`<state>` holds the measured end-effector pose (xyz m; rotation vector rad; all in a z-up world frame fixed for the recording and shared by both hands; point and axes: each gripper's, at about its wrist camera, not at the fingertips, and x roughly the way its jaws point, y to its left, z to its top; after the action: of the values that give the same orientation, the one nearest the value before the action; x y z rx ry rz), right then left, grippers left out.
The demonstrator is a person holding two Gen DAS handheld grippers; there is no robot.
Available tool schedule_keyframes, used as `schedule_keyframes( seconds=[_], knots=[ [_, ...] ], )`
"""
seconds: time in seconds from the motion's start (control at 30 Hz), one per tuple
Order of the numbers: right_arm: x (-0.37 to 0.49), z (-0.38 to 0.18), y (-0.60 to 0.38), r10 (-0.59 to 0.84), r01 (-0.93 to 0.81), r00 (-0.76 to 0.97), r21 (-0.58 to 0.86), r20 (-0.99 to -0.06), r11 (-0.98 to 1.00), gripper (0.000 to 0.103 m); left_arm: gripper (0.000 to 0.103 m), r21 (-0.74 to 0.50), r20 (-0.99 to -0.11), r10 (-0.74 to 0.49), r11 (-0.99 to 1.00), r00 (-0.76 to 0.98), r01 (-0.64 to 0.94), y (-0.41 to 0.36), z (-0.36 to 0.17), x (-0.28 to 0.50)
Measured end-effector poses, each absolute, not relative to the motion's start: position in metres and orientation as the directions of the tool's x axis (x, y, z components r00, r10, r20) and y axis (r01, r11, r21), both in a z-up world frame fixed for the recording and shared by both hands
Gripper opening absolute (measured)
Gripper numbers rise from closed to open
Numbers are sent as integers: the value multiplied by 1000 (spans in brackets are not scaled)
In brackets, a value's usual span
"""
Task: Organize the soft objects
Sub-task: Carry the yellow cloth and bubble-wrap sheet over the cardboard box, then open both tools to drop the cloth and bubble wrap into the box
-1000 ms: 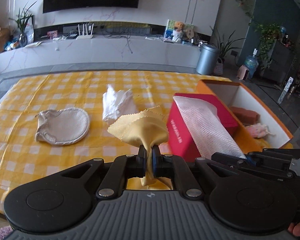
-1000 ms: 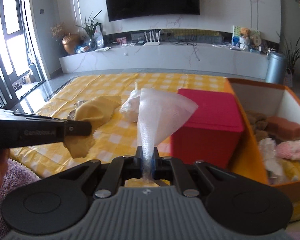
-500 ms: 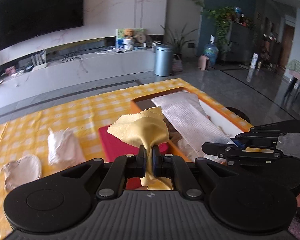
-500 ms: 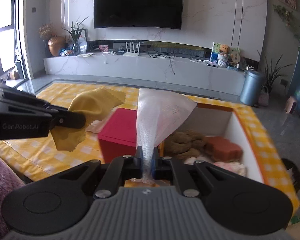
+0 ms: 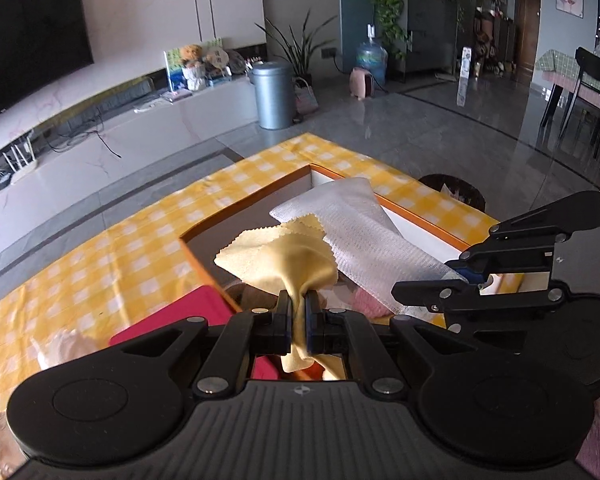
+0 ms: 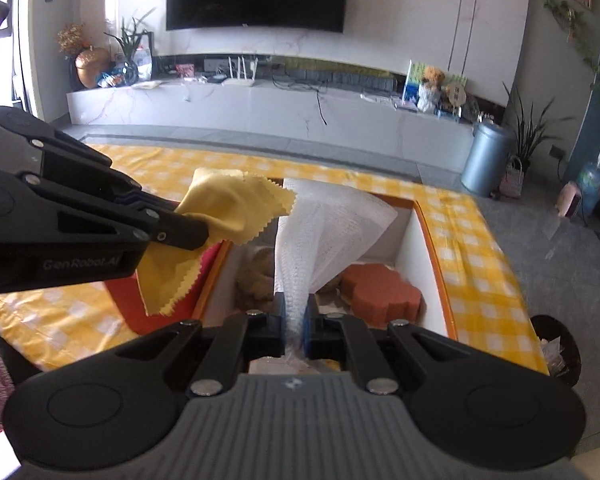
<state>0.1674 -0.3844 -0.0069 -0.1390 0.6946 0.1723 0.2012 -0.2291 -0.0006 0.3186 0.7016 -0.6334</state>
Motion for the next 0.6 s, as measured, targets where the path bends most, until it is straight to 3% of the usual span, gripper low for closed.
schedule_keyframes(
  seconds=[0.6],
  knots=[
    [228,-72,-396,96,-246,599,-68,-795,967,7,11,124,-833,-311,702,458,702,-273,-69,238]
  ],
)
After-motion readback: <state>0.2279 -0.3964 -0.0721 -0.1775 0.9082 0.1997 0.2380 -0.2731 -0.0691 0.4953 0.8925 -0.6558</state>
